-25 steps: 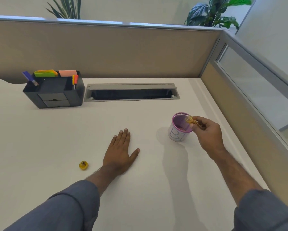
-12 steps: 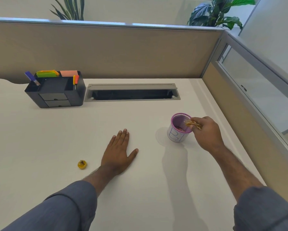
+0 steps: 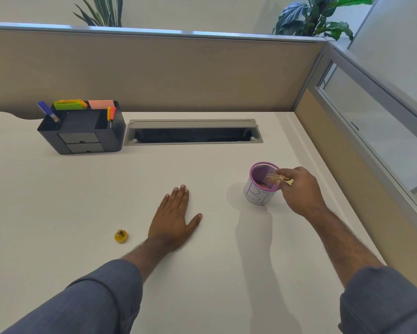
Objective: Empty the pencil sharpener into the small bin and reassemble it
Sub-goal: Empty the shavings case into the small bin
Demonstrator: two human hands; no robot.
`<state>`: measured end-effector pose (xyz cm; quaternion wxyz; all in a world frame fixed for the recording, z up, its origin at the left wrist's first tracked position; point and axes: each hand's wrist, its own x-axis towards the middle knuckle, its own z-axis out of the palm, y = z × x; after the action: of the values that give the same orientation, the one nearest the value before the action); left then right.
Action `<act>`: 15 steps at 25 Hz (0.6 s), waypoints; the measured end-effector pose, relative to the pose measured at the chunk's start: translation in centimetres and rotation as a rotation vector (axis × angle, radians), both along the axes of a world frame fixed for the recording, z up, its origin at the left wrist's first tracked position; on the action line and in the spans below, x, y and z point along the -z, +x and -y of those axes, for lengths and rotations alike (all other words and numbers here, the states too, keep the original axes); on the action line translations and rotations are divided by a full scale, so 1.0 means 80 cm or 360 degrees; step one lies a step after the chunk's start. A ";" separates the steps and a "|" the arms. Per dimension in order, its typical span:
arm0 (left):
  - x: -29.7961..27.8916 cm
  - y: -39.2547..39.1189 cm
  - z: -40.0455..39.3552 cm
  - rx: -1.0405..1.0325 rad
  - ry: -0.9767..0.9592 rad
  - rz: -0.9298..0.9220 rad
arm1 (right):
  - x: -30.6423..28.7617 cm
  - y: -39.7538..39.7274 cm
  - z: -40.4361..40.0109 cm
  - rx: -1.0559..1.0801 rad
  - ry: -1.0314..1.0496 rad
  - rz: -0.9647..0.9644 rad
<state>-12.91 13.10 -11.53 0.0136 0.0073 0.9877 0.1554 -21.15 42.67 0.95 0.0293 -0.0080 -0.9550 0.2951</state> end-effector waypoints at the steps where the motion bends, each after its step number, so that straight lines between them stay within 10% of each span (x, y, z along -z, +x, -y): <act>1: 0.000 0.000 0.000 -0.0001 -0.0001 0.0001 | -0.001 0.001 0.000 -0.0004 0.0011 0.0000; 15: 0.001 0.001 0.000 -0.0001 -0.0009 0.0002 | -0.012 0.013 0.010 0.0032 -0.0037 -0.0100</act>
<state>-12.82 13.09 -11.63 0.0143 0.0069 0.9882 0.1526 -20.14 41.87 1.87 0.0622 -0.0085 -0.9500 0.3060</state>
